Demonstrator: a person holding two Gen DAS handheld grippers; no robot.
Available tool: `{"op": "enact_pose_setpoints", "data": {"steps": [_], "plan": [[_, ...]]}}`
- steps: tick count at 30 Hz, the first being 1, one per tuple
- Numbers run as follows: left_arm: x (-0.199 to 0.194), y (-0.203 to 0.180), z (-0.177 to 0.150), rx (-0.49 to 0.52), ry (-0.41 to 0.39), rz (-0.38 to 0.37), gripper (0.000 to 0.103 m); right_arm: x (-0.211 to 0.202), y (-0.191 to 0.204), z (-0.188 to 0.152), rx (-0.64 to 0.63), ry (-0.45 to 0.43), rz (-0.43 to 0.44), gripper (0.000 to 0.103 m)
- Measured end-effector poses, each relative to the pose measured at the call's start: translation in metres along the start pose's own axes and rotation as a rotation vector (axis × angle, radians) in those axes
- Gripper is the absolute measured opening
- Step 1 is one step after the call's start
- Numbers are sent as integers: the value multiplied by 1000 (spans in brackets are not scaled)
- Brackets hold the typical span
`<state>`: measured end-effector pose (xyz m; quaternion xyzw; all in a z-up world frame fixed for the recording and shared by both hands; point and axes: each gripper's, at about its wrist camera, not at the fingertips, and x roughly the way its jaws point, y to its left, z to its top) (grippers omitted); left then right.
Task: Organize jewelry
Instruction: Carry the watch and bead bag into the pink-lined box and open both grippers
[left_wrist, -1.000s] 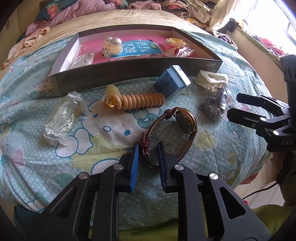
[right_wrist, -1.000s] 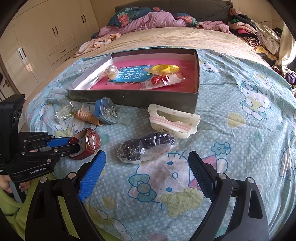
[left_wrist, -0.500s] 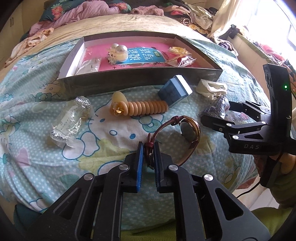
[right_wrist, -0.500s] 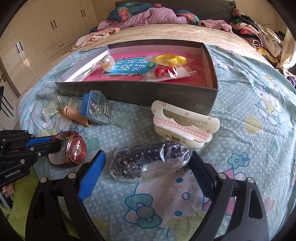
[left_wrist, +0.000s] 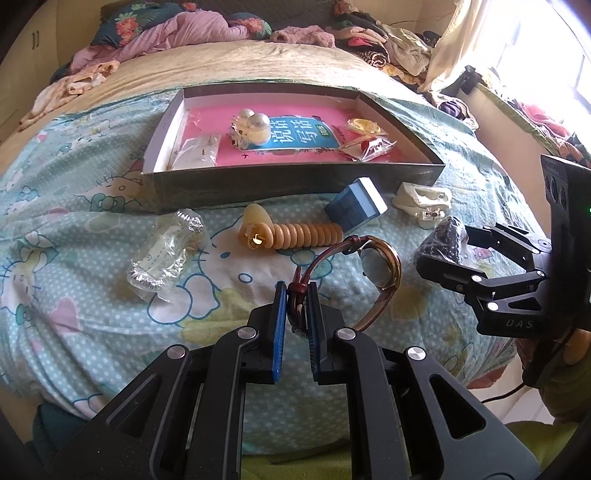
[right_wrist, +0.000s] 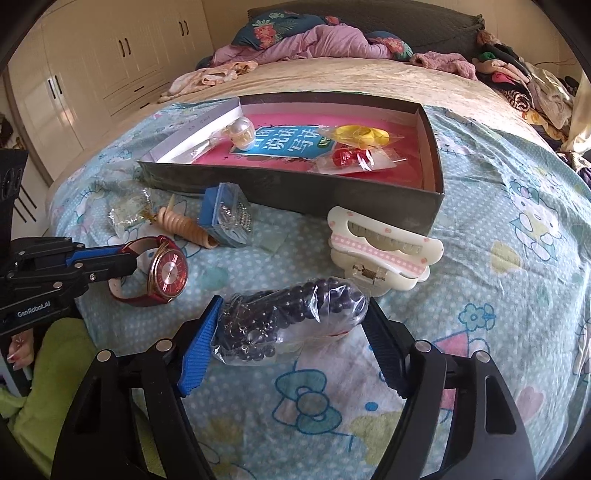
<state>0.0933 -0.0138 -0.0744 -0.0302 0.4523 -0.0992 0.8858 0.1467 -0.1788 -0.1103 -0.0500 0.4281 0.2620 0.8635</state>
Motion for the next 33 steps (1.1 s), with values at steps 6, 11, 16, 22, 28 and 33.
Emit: {"op": "enact_pose_setpoints", "data": {"steps": [6,11,16,22,28,33], "plan": [[-14,6,5,-16,-45,20,5,-19,8,5,-17,-42,15,74],[-25,12,11,-33,-82,34,5,-33,12,13,-27,-80,22,73],[-37,18,16,-47,-118,46,5,-41,16,22,-39,-106,22,74],[-46,24,22,-61,-153,64,5,-50,19,35,-51,-139,19,73],[-52,26,29,-66,-178,69,5,-60,18,46,-55,-176,10,73],[-54,28,35,-72,-188,66,5,-64,17,52,-57,-199,5,73]]}}
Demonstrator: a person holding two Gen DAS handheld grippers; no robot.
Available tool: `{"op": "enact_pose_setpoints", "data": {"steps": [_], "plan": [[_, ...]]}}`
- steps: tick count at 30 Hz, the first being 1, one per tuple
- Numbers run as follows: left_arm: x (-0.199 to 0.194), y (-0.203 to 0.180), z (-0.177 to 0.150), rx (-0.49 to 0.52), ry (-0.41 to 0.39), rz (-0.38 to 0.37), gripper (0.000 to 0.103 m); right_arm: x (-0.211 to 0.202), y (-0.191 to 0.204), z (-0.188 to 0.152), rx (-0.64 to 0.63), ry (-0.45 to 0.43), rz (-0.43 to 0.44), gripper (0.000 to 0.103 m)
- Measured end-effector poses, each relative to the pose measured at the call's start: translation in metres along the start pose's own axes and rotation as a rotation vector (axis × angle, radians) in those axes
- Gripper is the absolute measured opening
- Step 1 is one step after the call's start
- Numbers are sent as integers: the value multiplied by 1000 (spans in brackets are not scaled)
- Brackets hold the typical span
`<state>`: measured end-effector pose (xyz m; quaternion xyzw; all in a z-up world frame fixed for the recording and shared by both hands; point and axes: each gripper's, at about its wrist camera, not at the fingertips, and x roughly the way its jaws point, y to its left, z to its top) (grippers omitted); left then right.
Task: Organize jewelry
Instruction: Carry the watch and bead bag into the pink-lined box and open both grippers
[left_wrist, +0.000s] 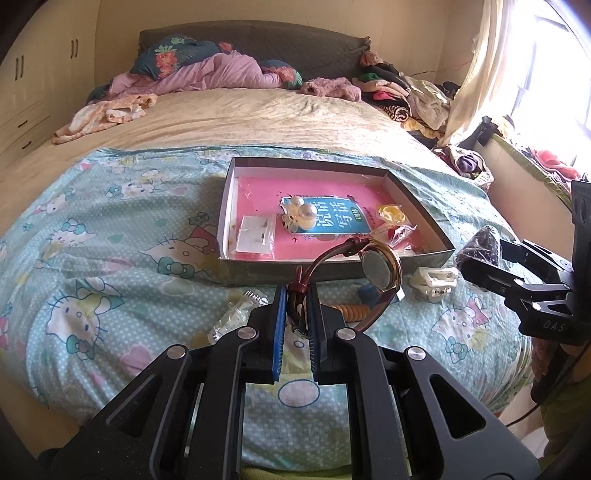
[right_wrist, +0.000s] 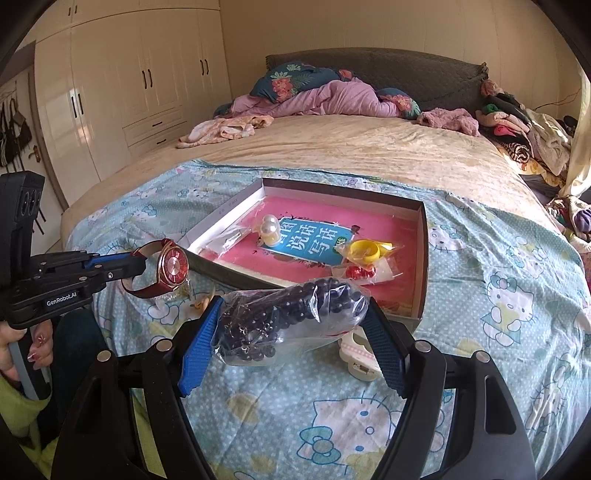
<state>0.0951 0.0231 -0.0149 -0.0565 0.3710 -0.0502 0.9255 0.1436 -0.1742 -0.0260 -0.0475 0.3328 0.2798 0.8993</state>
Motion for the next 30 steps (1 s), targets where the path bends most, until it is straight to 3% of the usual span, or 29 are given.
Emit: {"op": "enact_pose_setpoints", "data": {"steps": [30], "plan": [[32,-17,41,30,0,-19,5,-6,-35,37,28,-104,-67,73]]}}
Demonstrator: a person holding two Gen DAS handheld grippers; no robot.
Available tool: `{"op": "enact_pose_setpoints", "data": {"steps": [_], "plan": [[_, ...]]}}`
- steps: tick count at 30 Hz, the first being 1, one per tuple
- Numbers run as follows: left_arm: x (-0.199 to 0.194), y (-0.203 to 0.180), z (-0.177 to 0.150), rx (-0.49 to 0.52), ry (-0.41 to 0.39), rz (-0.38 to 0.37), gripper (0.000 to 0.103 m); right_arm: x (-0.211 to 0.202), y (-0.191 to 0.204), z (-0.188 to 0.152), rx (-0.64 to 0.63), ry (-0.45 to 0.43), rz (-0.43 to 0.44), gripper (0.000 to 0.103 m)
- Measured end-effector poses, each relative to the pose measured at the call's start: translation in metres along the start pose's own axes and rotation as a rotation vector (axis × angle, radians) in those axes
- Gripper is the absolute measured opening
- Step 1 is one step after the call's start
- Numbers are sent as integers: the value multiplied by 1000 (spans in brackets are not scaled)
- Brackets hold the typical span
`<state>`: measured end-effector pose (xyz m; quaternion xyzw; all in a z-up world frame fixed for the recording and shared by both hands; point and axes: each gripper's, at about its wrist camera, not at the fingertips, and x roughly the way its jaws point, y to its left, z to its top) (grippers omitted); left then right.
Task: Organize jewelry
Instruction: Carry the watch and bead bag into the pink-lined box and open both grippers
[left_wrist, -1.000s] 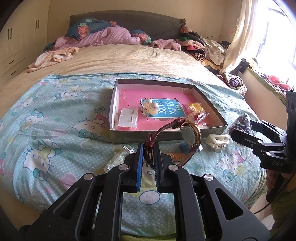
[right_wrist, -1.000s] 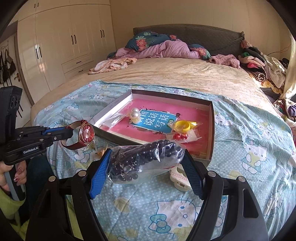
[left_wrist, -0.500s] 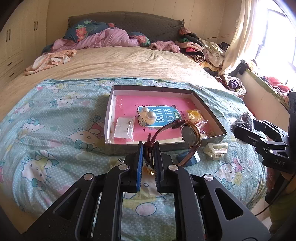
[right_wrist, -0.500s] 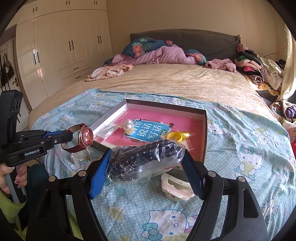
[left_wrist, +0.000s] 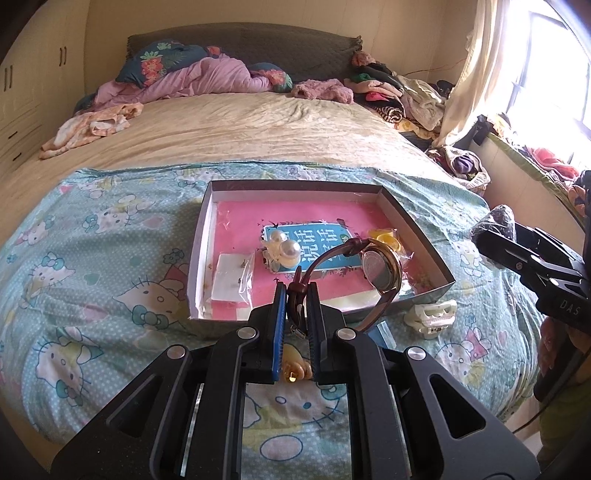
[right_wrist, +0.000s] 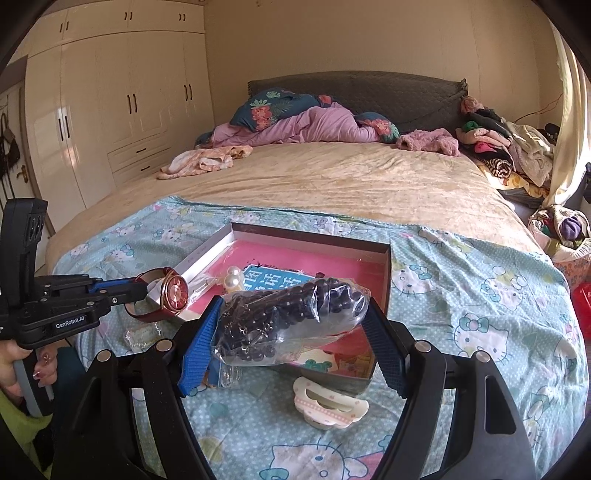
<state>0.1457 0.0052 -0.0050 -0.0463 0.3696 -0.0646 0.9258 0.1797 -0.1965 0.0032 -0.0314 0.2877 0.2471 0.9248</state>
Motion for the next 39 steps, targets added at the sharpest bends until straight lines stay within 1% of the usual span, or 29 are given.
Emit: {"op": "enact_pose_setpoints", "data": {"steps": [8,16,20,28,31,39], "plan": [[21,-5,13,5,15,-5,5,11,-18,5,26,-5,-41,73],[46,-12,22,13,35,-10,5,26,-31,5,42,11,-72,73],[58,-17,23,36,39,1,5,34,-33,3,45,26,-77,74],[84,-20,20,45,85,4,6,54,-33,-1,49,61,-77,74],[90,-20,19,48,95,5,9,59,-34,-3,50,73,-76,74],[95,-14,18,38,98,10,9,74,-36,-9,51,109,-67,74]]}}
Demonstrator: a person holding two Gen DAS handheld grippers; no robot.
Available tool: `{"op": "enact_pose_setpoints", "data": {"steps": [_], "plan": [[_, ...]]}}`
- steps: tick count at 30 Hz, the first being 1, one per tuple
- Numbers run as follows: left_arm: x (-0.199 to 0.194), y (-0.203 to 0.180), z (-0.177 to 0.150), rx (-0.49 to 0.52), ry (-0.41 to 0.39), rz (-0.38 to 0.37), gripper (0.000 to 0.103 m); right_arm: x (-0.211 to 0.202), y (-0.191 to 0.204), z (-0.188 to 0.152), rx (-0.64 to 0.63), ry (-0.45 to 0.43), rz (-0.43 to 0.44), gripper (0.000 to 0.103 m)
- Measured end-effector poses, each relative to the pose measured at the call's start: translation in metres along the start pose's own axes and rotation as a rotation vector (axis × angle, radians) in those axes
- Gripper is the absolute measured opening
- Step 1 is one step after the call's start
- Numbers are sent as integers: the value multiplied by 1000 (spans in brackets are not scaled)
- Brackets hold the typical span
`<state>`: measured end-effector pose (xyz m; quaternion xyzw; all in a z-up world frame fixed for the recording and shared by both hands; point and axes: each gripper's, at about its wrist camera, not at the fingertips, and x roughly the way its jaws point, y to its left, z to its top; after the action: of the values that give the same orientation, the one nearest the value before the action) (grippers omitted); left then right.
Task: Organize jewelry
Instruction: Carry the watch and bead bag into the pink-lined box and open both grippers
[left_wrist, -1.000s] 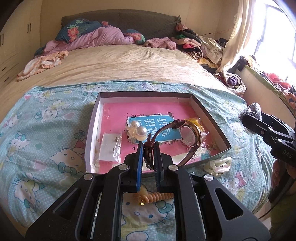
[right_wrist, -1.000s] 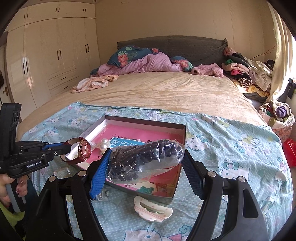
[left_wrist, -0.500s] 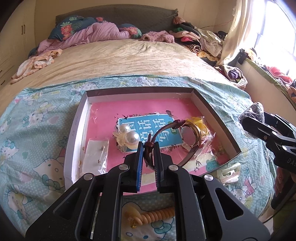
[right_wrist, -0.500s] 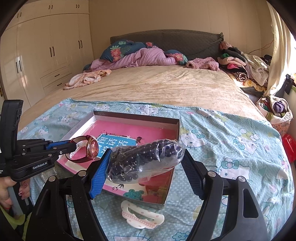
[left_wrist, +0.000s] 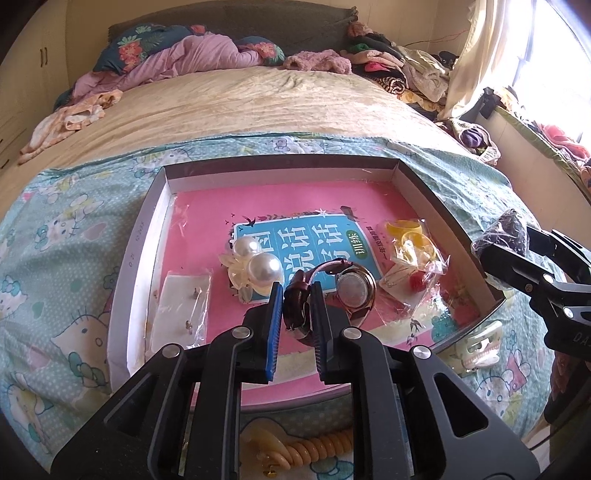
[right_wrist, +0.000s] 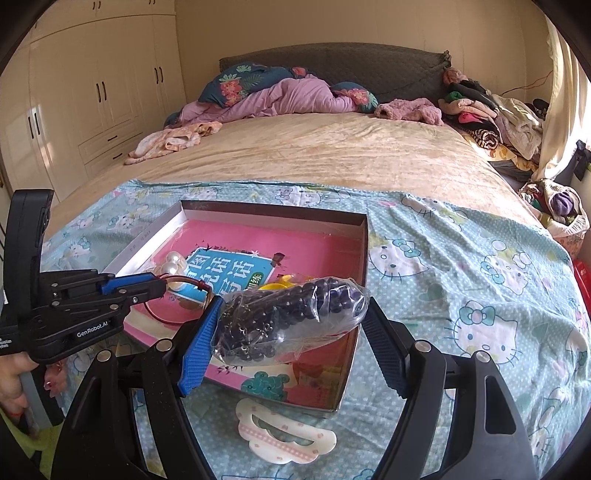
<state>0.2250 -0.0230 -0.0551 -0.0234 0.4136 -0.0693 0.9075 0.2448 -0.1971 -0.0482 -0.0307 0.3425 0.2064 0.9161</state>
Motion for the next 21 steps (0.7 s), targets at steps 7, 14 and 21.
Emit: {"op": "enact_pose_setpoints", "data": {"steps": [7,14,21], "plan": [[9,13,-7,-36,26,4,9,16,0,-5,1,36,5,74],[10,21,-12,-60,31,1,9,30,3,-11,-4,68,5,74],[8,27,-15,-76,31,4,9,42,6,-16,-4,90,5,74]]}}
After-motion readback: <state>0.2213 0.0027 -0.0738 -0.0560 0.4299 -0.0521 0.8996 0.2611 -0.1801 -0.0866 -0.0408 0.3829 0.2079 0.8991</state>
